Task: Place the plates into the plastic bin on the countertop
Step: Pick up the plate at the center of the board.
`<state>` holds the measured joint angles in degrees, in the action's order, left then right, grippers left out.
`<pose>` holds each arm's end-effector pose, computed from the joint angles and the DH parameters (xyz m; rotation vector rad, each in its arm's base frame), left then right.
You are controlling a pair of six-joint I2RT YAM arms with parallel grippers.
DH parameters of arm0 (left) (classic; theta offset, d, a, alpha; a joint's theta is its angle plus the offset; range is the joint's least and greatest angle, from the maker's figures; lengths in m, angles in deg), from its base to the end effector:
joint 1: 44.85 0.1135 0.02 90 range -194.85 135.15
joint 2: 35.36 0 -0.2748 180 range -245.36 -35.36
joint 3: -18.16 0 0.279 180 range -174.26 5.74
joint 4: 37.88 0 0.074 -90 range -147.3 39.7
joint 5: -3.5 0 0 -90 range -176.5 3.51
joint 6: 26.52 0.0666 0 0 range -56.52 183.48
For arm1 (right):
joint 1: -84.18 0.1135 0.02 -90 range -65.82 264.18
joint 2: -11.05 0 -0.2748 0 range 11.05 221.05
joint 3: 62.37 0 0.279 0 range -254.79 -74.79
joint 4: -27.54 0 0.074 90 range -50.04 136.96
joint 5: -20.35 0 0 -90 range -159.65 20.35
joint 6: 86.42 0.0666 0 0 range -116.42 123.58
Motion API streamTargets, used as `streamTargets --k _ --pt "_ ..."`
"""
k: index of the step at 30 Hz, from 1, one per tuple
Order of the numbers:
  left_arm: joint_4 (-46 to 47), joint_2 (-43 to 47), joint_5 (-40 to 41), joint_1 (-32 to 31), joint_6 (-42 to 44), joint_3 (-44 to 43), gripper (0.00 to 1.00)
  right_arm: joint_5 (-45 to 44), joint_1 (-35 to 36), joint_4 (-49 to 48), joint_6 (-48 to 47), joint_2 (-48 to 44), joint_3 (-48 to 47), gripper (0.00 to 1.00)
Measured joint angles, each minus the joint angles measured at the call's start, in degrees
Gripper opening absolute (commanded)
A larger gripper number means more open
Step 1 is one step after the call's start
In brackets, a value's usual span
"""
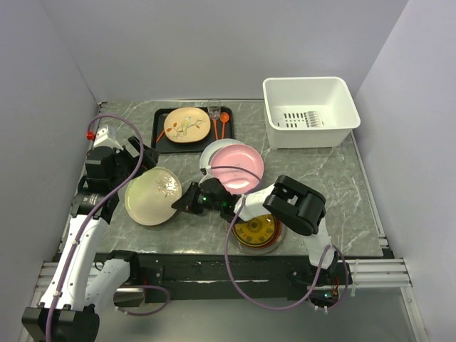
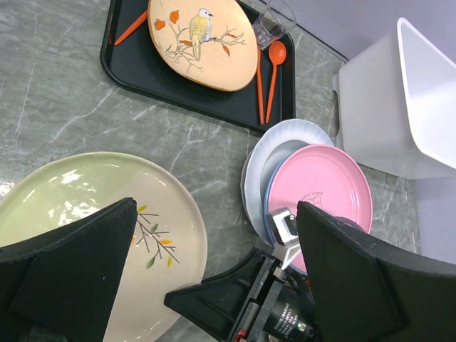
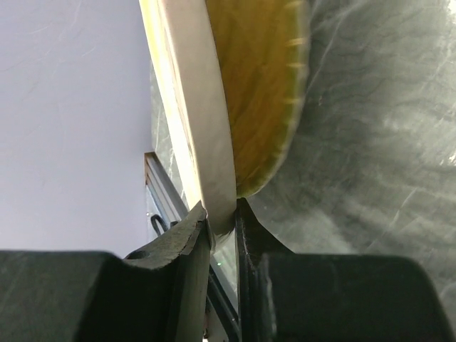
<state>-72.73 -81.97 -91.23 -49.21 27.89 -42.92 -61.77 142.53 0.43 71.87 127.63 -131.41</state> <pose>0.2319 -0.0232 0.3340 -0.4741 1.9057 -0.5424 0.2349 0.3985 0.1046 0.0890 2.2850 1.4883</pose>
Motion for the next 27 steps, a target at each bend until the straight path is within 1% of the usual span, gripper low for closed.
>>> streamTargets --k 13,20,27 --pt "-0.02 -0.07 0.04 0.0 0.02 0.0 0.99 -2.38 -0.02 7.56 -3.69 -9.9 3.13 0.0" --pt "-0.35 -0.11 0.09 0.0 0.04 0.0 0.99 -2.54 -0.11 7.76 -4.31 -12.74 3.74 0.0" --pt "-1.09 -0.11 0.5 0.0 0.04 0.0 0.99 -3.45 -0.13 9.9 -5.44 -16.92 6.64 0.0"
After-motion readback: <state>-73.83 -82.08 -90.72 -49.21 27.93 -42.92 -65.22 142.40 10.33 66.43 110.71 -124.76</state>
